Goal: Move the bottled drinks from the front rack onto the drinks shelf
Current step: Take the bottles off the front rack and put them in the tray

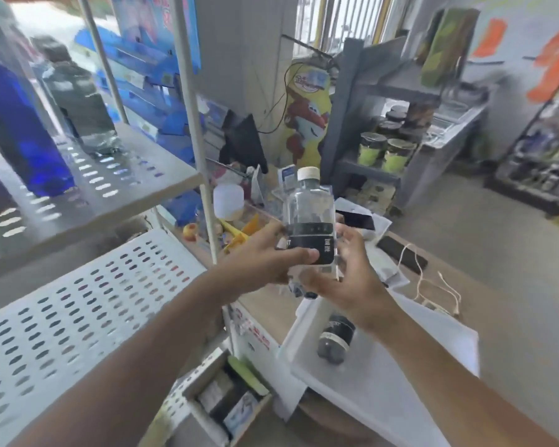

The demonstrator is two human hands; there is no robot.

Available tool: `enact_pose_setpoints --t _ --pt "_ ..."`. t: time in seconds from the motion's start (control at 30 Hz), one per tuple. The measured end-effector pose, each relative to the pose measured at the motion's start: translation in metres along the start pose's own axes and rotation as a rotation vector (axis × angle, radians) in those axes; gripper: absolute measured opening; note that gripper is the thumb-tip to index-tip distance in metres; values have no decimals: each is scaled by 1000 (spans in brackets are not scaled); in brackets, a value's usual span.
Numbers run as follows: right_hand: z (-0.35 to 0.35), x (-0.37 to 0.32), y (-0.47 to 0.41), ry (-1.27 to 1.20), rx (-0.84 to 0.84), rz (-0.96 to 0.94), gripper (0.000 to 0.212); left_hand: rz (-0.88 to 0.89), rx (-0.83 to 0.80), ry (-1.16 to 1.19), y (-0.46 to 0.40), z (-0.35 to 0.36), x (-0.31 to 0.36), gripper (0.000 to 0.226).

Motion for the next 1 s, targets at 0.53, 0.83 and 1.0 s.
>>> enact_pose_setpoints --t 0.53,0.83,1.0 --pt "-113 161 28 17 419 457 78 103 -130 -667 -33 148 -66 39" --pt "-118 255 61 216 403 733 68 142 -118 -972 -40 163 -122 30" --pt "-106 277 55 288 369 755 64 157 -94 -1018 -41 167 -134 28"
Point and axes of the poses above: each hand's wrist, its own y-axis away from the middle knuckle, its own z-axis out of the palm, x = y × z, the point moved 4 cm from there along -y, towards the middle knuckle, and after that the axes turned 15 degrees about x, right-handed, at the moved point
